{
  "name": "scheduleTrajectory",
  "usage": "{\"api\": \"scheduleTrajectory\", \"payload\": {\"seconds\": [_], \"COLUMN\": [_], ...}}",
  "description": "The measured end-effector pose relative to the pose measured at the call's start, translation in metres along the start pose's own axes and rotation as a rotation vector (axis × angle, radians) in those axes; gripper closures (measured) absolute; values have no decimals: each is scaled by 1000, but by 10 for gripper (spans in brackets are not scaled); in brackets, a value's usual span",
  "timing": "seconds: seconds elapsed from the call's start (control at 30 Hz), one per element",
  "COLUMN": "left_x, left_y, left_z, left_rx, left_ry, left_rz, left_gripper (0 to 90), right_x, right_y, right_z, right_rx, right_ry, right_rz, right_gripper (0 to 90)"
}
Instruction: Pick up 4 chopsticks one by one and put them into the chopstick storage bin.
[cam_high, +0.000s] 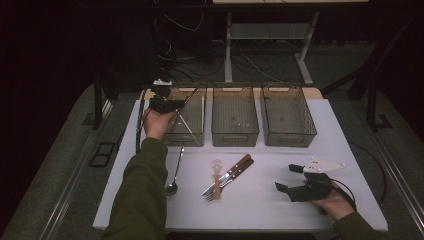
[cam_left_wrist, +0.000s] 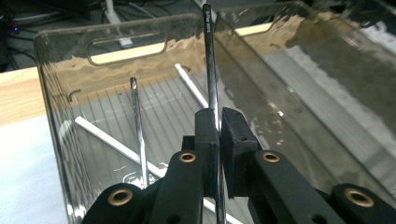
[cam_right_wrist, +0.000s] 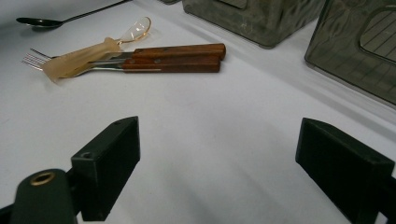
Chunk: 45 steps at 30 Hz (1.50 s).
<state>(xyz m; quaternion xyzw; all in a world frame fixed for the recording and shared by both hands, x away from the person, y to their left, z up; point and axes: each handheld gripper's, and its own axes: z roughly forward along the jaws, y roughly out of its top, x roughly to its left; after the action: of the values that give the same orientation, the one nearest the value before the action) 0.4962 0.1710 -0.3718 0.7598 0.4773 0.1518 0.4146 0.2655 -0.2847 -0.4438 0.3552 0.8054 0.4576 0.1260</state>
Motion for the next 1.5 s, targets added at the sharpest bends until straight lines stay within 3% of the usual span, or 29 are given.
{"api": "scheduleTrajectory", "payload": {"seconds": [0.1, 0.13, 0.3, 0.37, 0.57, 0.7, 0.87, 1.2, 1.5], "left_x": [0, 0, -2, -4, -11, -17, -31, -58, -69], "left_y": [-1, -1, -3, -5, -10, -14, -20, -53, -86], "left_z": [5, 6, 6, 3, -10, -20, -34, -60, -79], "left_rx": [-14, -17, 4, -13, -17, -9, -9, -13, -18], "left_ry": [37, 52, 43, 46, 12, -35, -48, -96, -93], "left_rz": [-1, -1, 1, 4, 27, 34, 67, 103, 123], "left_gripper": [819, 739, 609, 577, 471, 416, 363, 384, 572], "right_x": [0, 1, 1, 1, 2, 2, 2, 2, 1], "right_y": [0, 0, 0, 0, 0, 0, 0, 0, 0], "right_z": [0, 0, 0, 0, 1, 2, 2, 2, 2], "right_rx": [-2, -3, -3, -1, 1, 6, 6, 9, 10], "right_ry": [3, 3, 3, 2, 0, 0, -1, -5, -11], "right_rz": [-2, -1, -1, -2, -9, -6, -6, -6, -4], "right_gripper": [137, 137, 137, 137, 137, 137, 138, 137, 137]}}
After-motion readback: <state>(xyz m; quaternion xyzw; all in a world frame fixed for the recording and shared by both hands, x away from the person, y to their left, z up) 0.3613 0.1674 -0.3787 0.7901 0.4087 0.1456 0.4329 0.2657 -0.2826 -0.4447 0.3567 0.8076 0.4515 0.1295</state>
